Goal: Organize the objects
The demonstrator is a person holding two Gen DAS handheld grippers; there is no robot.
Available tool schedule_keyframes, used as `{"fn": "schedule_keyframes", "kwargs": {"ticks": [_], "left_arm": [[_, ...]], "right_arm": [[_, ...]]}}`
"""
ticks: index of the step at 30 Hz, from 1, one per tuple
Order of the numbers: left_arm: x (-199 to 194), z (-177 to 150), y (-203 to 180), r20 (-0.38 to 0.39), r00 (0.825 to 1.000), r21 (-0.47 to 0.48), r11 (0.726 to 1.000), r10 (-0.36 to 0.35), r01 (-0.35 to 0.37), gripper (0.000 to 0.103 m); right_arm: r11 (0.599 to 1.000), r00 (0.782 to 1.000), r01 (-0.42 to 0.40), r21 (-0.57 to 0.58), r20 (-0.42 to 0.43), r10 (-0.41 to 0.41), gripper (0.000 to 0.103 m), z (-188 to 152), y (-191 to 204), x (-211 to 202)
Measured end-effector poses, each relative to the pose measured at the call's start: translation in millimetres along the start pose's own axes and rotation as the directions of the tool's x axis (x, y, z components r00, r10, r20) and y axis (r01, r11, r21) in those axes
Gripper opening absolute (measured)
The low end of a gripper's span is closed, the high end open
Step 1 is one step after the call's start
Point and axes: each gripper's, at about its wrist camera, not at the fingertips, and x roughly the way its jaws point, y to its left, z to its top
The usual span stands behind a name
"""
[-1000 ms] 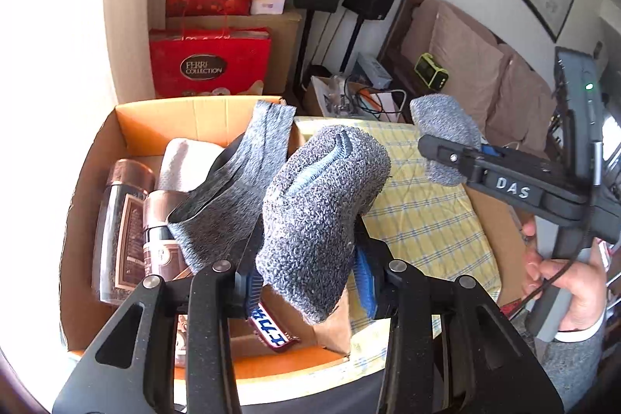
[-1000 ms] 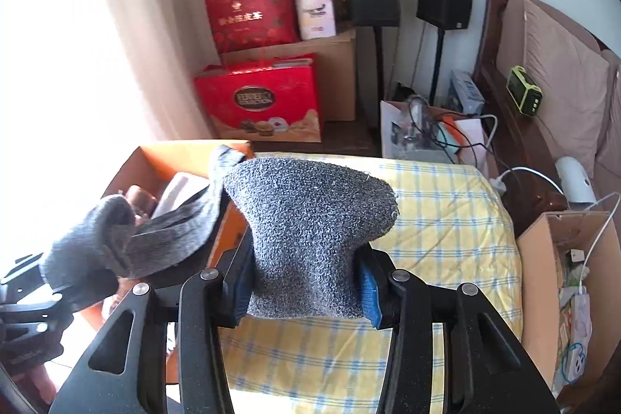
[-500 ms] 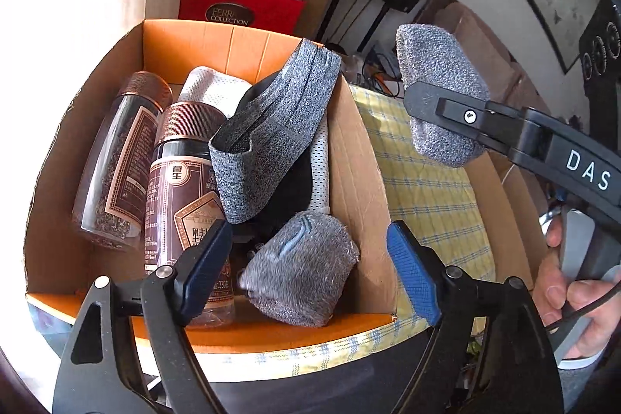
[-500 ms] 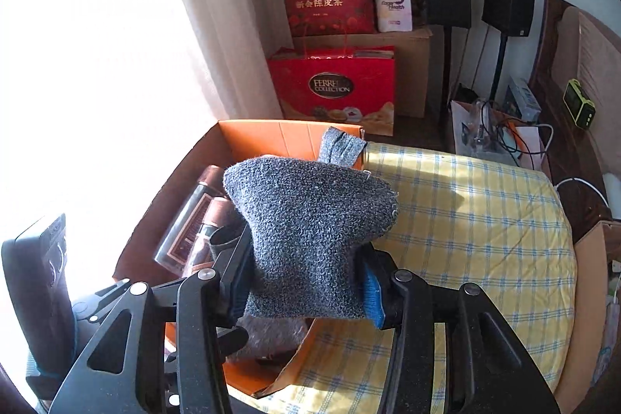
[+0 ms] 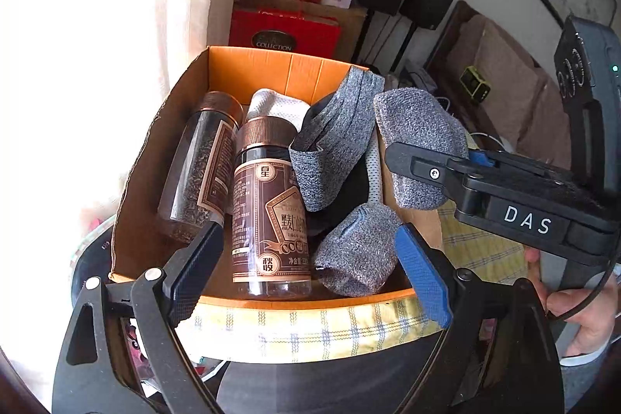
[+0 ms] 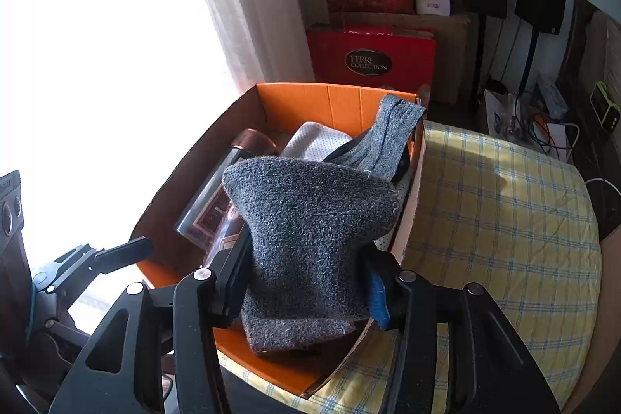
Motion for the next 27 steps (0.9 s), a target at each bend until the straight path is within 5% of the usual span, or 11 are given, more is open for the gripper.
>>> {"fn": "schedule_keyframes", "kwargs": {"ticks": [7, 15, 27], "left_arm": [[-3, -6, 8, 0.000, 1.000, -0.004, 1.000, 0.013, -0.013, 0.089], [-7, -9, 7, 0.013, 1.000, 0.001, 1.000, 0.007, -0.007, 0.093], [-16, -10, -5, 0.052, 0.998, 0.038, 0.999, 0.028, -0.030, 0.098]], "right_arm": [[0.999, 1.000, 0.009, -0.037, 0.006, -0.009, 0.084, -2, 10, 19], [1.000, 0.998, -0.002, 0.028, 0.062, 0.000, 0.084, -4, -2, -5], [0.983, 0.975, 0.173, 0.065, 0.130, -0.180, 0.089, -27, -11, -45]]}}
